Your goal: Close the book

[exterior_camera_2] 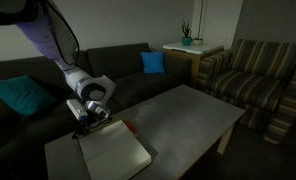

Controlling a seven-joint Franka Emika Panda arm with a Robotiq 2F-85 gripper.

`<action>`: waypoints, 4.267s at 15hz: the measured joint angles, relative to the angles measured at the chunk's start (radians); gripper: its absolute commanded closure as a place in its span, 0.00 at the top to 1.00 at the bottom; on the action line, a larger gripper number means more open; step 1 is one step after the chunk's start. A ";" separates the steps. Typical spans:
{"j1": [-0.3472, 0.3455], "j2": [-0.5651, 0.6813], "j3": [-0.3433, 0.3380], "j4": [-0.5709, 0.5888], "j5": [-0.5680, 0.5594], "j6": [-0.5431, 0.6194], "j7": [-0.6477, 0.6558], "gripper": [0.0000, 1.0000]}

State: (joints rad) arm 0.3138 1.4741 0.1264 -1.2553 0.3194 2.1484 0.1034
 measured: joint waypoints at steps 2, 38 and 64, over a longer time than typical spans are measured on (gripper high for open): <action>-0.002 0.000 0.000 0.000 -0.011 0.013 0.007 0.00; 0.234 -0.003 -0.140 0.022 -0.313 0.039 0.666 0.00; 0.119 -0.003 -0.225 0.156 -0.406 -0.133 0.674 0.00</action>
State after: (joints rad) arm 0.4326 1.4706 -0.0989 -1.0994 -0.0869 2.0154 0.7778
